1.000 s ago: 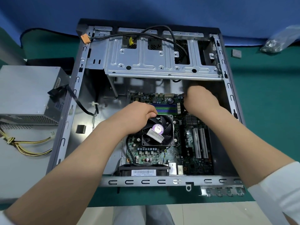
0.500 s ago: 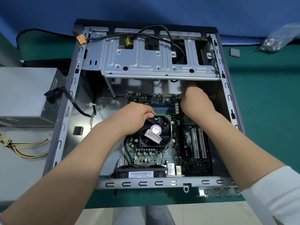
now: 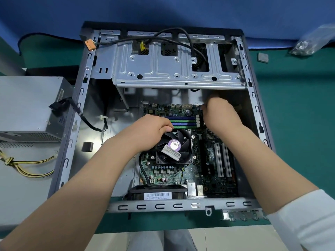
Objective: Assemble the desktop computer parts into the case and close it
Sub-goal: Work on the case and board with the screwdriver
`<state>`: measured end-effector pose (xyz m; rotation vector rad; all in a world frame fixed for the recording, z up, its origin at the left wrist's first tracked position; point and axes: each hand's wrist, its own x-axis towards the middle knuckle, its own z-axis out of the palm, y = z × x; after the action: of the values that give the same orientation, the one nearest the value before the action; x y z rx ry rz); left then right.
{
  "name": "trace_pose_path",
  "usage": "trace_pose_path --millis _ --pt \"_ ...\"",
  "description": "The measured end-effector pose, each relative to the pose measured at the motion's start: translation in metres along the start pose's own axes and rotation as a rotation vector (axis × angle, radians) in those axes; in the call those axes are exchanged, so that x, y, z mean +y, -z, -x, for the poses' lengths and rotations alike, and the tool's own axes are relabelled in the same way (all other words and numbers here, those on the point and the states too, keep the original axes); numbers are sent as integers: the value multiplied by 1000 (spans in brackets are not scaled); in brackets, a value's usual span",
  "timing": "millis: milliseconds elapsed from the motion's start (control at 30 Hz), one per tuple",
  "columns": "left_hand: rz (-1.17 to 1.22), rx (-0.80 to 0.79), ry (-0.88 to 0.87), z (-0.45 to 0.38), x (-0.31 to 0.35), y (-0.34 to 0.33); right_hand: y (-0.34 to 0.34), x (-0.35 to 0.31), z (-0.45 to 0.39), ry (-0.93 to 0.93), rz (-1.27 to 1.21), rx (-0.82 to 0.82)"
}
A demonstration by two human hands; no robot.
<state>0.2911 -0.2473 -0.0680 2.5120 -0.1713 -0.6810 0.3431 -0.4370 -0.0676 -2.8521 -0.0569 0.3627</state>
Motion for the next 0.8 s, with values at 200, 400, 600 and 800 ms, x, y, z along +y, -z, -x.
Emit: trace_pose_path --millis 200,400,600,800 --pt "-10 -2 0 0 0 -1 5 -2 -2 -12 25 22" --pt "-19 -5 0 0 1 -1 9 -6 -5 -38 -83 20" --pt "-28 16 -10 1 0 -2 7 -4 -3 -75 -108 12" --pt "199 216 -67 14 13 11 14 -8 19 2 -90 66"
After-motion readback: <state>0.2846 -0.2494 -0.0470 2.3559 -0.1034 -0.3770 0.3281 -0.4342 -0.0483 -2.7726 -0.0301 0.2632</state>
